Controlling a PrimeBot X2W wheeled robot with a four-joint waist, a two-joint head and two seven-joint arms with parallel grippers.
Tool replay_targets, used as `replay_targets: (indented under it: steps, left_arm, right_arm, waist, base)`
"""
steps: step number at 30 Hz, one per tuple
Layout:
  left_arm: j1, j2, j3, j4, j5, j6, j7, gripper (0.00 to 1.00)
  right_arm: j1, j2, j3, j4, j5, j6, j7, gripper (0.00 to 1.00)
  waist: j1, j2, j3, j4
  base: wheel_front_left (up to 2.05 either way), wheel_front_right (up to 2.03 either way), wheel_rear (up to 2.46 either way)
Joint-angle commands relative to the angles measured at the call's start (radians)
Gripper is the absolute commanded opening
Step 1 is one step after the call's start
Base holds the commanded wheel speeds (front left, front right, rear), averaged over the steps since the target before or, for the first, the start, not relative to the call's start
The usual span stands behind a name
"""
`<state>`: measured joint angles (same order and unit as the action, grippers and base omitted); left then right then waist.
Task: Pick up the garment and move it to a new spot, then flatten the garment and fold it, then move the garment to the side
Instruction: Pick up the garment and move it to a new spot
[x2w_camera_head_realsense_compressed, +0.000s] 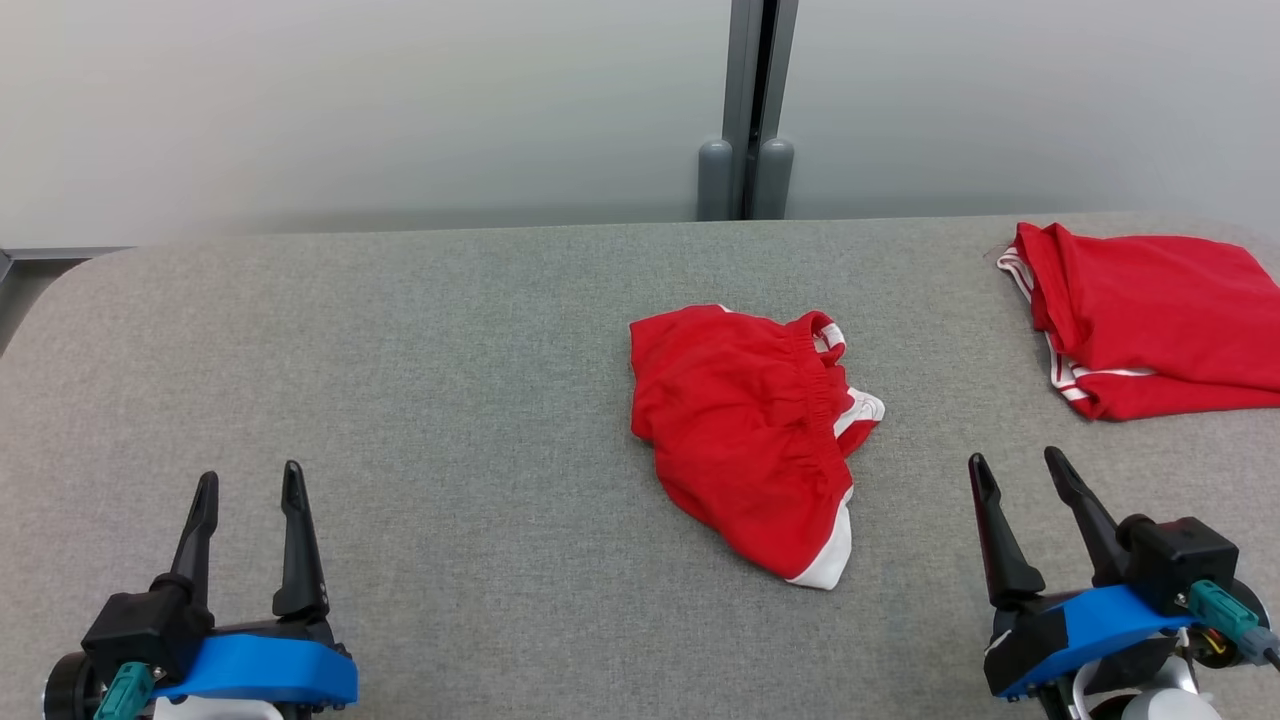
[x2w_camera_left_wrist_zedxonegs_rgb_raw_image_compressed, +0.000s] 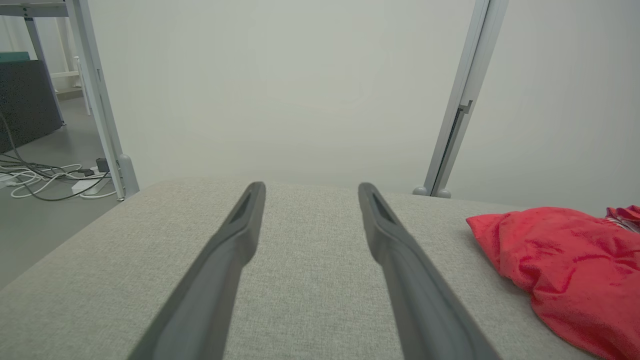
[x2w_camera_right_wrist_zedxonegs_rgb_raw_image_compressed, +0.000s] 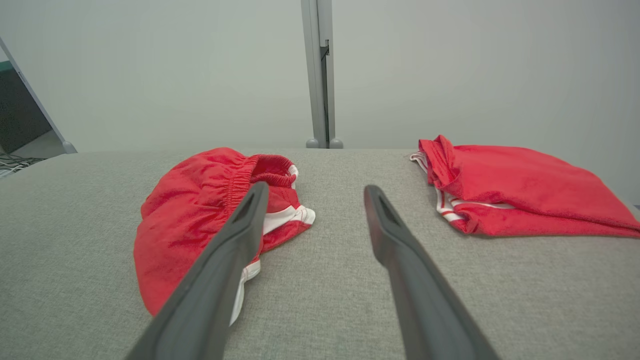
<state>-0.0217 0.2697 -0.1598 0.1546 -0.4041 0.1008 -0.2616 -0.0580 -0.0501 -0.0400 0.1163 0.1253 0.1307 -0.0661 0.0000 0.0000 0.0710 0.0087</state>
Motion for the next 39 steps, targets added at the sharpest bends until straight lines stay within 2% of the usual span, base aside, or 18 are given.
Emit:
replay_targets:
  steps: [1,17,27,32,39]
  left_arm:
    - [0.009,-0.002,0.001,-0.005,0.003,0.005,-0.004,1.00]
    - [0.008,-0.007,0.000,-0.005,0.004,0.011,-0.004,1.00]
    - [-0.008,-0.006,-0.004,-0.007,0.005,0.011,-0.004,1.00]
    - [-0.031,-0.011,-0.019,-0.003,0.009,0.006,-0.003,1.00]
    - [-0.061,-0.018,-0.033,0.001,0.010,0.003,-0.001,1.00]
  right_arm:
    - [0.011,-0.001,0.002,-0.003,0.004,0.000,0.001,1.00]
    - [0.014,-0.001,0.003,-0.003,0.005,0.000,0.008,1.00]
    - [-0.101,-0.001,0.092,-0.001,0.008,0.000,0.022,1.00]
    - [-0.169,-0.001,0.124,0.063,0.008,0.000,0.027,1.00]
    - [-0.211,-0.001,0.110,0.213,-0.003,0.000,0.002,1.00]
  waist:
    - [0.0000,0.0000,0.000,0.000]
    - [0.0000,0.0000,0.005,-0.003]
    - [0.0000,0.0000,0.018,0.003]
    - [0.0000,0.0000,0.036,0.027]
    - [0.0000,0.0000,0.064,0.080]
  base:
    - [0.00,0.00,0.00]
    - [0.00,0.00,0.00]
    - [0.00,0.00,0.00]
    - [0.00,0.00,0.00]
    - [0.00,0.00,0.00]
